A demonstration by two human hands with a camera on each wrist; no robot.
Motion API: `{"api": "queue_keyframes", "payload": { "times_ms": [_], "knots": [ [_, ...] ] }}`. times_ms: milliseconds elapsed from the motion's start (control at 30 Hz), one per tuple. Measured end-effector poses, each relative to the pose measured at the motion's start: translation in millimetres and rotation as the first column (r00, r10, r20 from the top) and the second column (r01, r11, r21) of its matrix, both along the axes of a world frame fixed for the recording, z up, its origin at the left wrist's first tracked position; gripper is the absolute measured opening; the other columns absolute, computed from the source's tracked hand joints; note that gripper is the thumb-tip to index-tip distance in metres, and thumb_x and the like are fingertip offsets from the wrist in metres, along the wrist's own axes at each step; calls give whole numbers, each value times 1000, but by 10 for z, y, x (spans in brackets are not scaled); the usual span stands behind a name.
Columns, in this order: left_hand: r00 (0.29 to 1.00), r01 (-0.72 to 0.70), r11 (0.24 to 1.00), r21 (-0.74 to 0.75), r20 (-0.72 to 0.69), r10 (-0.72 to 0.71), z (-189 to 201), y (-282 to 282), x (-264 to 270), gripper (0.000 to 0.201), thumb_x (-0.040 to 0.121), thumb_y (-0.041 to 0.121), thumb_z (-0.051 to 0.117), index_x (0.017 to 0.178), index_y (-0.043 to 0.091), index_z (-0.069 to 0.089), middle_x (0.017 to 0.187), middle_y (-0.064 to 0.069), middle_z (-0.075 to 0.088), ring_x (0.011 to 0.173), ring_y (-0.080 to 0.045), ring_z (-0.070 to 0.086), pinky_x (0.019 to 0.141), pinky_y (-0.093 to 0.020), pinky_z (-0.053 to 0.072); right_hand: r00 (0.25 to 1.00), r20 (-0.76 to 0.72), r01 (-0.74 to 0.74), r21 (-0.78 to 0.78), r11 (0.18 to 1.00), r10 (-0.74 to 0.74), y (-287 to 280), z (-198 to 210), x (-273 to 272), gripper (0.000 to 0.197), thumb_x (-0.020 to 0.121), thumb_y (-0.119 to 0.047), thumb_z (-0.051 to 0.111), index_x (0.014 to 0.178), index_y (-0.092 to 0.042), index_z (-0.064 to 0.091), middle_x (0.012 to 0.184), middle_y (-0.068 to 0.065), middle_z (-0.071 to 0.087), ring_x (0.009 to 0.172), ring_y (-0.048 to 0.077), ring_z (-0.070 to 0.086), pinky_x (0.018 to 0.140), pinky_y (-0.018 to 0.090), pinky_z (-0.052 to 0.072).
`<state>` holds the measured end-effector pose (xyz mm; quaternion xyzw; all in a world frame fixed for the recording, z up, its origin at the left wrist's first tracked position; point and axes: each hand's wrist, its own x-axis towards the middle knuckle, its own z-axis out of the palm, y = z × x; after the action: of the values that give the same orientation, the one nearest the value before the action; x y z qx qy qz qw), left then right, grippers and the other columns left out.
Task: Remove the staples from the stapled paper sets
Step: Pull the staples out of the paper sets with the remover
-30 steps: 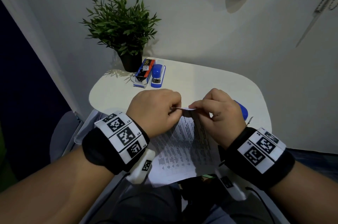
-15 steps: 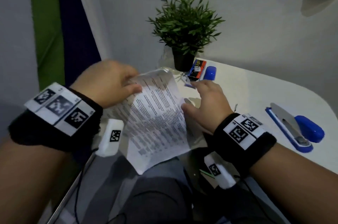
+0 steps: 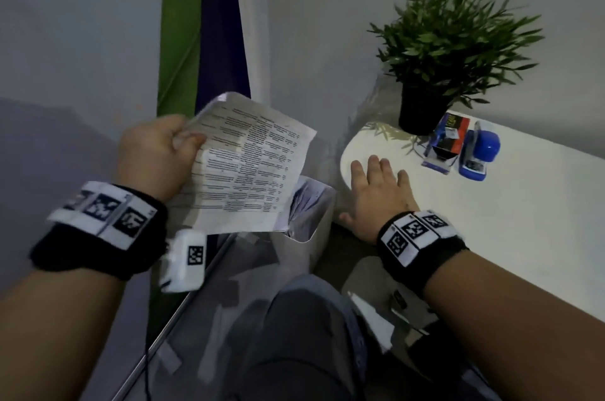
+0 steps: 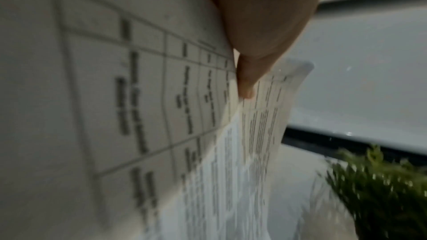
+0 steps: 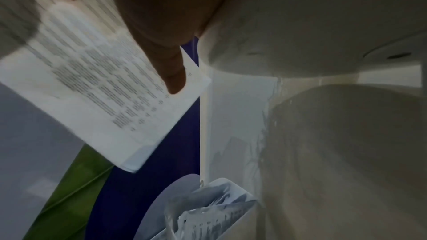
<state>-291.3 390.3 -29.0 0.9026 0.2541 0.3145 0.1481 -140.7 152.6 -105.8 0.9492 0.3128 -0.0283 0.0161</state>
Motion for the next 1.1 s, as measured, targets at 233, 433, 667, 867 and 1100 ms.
{"api": "queue_keyframes", "payload": {
  "times_ms": [233,433,667,867,1100],
  "knots": [
    [1000,-17,978,-206,7,18,-1039,-139,476,21,93,16,53,79,1,55,76,-7,48,70,-19,43,61,-27,26,1000,-5,-2,-41,999,2,11,31,-14,96,80,-50,55,149,-16,-3,157,16,-1,145,34,-1,116,53,8],
    [984,70,973,-222,-146,-104,-1666,-114,700,11,92,8,50,88,0,57,88,-15,53,74,-31,52,61,-30,33,1000,-20,-4,-74,997,2,15,59,-15,105,76,-57,56,149,-17,-8,158,15,-5,145,33,-4,117,52,5],
    [850,315,935,-163,-389,-354,-1975,-5,708,19,76,14,61,92,4,63,93,-14,58,84,-34,55,63,-37,44,1000,-18,-12,-76,997,11,22,47,-18,106,75,-59,55,149,-16,-8,157,16,-4,145,34,-3,116,52,6],
    [684,297,944,-145,-658,-316,-1999,0,727,68,75,22,75,136,15,45,130,-9,52,109,-35,49,86,-43,47,1000,-16,-11,-67,998,10,27,57,-30,105,76,-58,56,149,-15,-8,157,17,-3,145,34,-2,117,52,7],
    [418,405,914,-13,-887,-198,-1652,-72,1230,36,92,26,50,125,13,46,122,-13,50,112,-34,47,87,-35,41,999,-45,-13,-67,998,10,31,66,-18,102,78,-57,52,148,-15,-10,157,17,-4,145,36,-3,117,53,6]
  ]
}}
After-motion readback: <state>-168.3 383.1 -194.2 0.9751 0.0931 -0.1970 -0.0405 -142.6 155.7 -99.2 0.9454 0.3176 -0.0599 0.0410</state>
